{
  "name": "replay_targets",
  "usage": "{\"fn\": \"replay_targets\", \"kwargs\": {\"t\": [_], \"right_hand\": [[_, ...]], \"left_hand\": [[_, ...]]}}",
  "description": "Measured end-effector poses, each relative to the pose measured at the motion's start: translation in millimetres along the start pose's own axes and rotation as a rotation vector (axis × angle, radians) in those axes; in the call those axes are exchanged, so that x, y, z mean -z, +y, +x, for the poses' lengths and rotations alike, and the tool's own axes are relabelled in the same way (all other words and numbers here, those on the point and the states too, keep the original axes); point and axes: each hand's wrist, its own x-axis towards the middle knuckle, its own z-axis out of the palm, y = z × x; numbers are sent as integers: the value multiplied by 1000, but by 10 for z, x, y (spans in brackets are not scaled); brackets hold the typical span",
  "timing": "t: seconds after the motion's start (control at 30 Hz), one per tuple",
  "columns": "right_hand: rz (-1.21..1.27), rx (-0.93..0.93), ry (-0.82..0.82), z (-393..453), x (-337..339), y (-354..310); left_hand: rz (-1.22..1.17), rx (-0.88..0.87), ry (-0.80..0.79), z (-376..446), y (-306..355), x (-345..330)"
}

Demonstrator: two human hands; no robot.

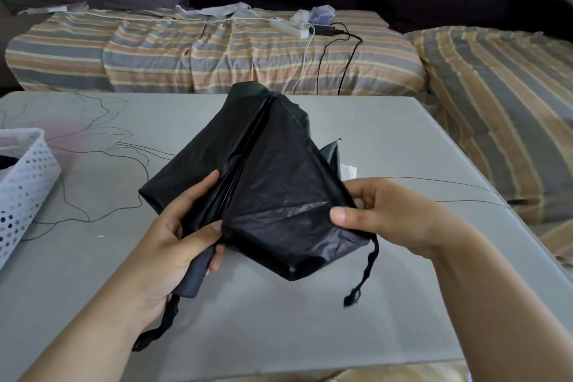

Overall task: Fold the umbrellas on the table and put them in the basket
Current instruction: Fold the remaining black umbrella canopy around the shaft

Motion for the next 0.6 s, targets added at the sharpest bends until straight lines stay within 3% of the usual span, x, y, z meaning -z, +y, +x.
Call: {"fn": "replay_targets", "kwargs": {"t": [0.17,0.3,0.4,0.5,0.6], "right_hand": [[192,321,167,9,-48,-71],[172,276,166,92,-210,-56],[99,67,33,118,-272,-78],[-87,-14,-304,51,-212,-140],[78,25,-305,30,-170,-97]], "left_hand": [[62,21,33,30,-34,-22],[80,43,50,38,-60,-40],[52,46,52,30,-63,-61],[53,45,54,27,-61,-57],[46,46,67,30,-59,-35]]}}
